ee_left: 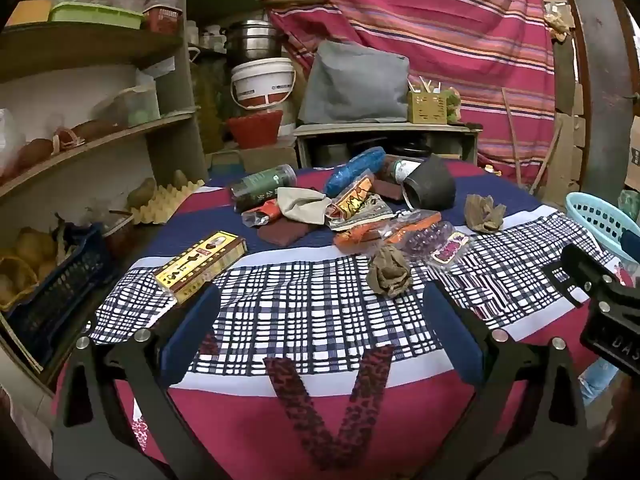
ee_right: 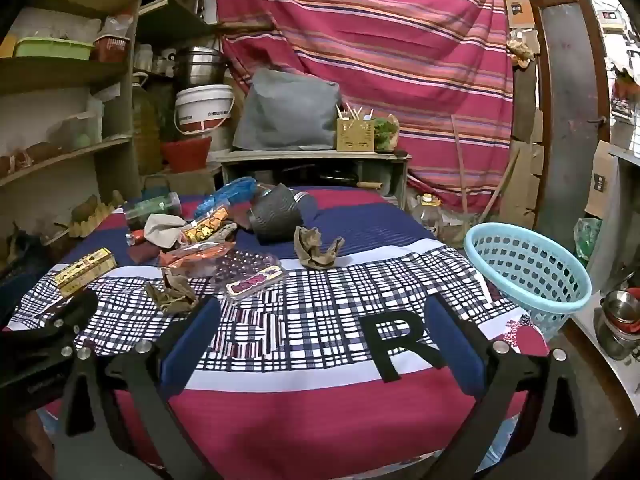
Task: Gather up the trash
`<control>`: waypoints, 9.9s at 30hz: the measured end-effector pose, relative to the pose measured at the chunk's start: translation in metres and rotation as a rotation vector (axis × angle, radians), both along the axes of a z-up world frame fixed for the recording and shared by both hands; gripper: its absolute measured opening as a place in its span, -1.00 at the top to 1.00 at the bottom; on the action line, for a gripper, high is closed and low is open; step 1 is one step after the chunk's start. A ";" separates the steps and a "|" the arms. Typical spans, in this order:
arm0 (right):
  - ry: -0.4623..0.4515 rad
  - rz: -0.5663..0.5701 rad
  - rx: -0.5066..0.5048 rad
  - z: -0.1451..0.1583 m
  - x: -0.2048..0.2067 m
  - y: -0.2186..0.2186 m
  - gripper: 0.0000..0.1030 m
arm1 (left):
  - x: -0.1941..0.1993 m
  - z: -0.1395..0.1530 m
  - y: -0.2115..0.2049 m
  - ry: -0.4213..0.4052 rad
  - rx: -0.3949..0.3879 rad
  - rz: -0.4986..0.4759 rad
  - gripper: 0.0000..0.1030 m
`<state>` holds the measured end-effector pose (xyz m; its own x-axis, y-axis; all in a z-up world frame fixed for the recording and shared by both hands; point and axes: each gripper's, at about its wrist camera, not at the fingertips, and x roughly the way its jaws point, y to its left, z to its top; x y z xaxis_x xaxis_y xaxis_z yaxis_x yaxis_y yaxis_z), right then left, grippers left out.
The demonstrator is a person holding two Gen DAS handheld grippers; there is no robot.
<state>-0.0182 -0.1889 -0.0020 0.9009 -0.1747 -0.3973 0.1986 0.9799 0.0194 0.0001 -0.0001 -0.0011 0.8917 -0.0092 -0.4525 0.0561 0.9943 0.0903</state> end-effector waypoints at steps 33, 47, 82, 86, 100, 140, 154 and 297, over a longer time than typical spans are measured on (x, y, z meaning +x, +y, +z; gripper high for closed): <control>-0.027 -0.006 0.014 -0.003 -0.009 -0.004 -0.92 | -0.005 -0.002 -0.002 -0.011 -0.014 -0.012 -0.90; -0.030 -0.008 0.006 -0.004 -0.009 -0.004 -0.92 | -0.007 -0.002 -0.003 -0.018 0.002 -0.019 -0.90; -0.030 -0.008 0.005 -0.004 -0.010 -0.003 -0.92 | -0.007 -0.003 -0.004 -0.020 0.003 -0.020 -0.90; -0.030 -0.008 0.004 -0.005 -0.010 -0.004 -0.92 | -0.007 -0.003 -0.004 -0.020 0.005 -0.019 -0.90; -0.024 -0.010 0.020 -0.006 -0.010 -0.006 -0.93 | -0.006 -0.002 0.002 -0.007 -0.011 -0.008 -0.90; 0.181 -0.127 0.135 -0.030 0.099 -0.084 -0.93 | 0.133 -0.046 -0.032 0.359 -0.109 -0.135 -0.18; 0.180 -0.099 0.141 -0.026 0.099 -0.076 -0.92 | 0.106 -0.014 0.002 0.229 -0.079 -0.083 0.22; 0.178 -0.382 0.076 -0.027 0.075 -0.316 -0.49 | 0.169 0.015 -0.307 0.175 -0.086 -0.386 -0.89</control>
